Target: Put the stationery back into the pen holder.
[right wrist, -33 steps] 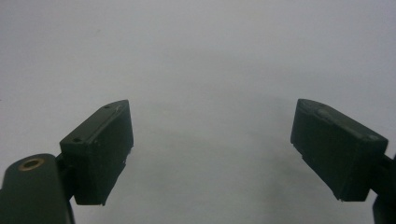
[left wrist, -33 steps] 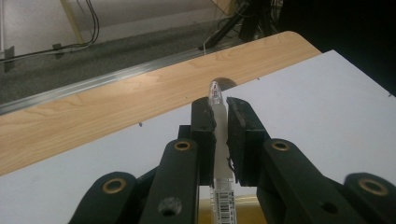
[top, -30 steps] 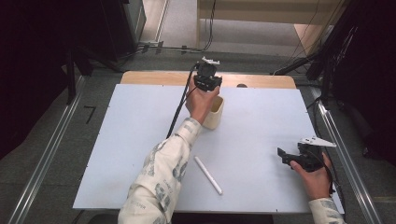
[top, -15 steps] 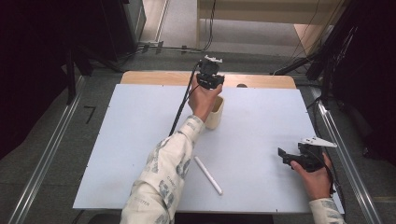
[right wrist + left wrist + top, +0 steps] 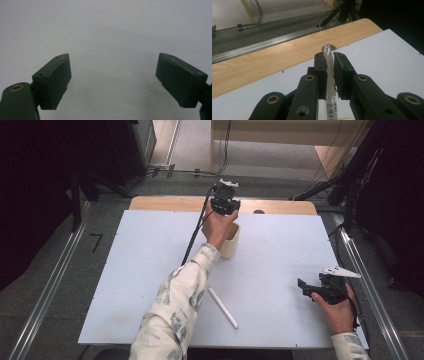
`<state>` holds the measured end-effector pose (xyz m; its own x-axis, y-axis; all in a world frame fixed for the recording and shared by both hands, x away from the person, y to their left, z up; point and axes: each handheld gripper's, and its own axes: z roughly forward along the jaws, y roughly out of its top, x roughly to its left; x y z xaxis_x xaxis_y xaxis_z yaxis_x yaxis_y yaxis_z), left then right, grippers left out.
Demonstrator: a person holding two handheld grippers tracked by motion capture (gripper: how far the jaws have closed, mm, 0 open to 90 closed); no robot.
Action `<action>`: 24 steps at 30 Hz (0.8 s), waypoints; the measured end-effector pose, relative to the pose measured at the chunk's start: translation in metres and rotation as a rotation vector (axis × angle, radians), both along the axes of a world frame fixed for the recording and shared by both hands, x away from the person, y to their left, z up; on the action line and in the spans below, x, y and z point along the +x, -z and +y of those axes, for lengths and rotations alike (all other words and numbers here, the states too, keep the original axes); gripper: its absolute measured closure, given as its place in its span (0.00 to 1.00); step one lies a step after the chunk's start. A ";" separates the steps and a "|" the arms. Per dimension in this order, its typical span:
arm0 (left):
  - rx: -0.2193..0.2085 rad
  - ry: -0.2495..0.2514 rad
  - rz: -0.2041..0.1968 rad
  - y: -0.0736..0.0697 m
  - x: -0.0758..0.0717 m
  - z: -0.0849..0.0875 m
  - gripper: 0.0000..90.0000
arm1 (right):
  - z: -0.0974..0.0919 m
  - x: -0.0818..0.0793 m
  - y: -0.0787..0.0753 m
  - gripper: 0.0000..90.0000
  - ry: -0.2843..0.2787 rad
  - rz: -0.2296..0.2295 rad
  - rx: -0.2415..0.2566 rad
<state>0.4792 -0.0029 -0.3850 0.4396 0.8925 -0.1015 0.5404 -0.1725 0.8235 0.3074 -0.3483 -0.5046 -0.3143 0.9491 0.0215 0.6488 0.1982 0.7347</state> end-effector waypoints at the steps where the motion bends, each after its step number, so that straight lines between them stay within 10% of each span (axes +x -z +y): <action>1: 0.001 0.000 0.000 0.000 0.000 0.000 0.91 | 0.000 0.000 0.000 0.13 0.000 0.000 0.000; 15: -0.003 0.010 0.005 0.000 -0.009 0.003 0.90 | 0.000 0.000 0.000 0.13 0.000 0.000 -0.002; 24: -0.003 -0.004 0.010 0.005 -0.020 0.007 0.68 | 0.001 0.000 0.000 0.13 0.004 0.000 -0.004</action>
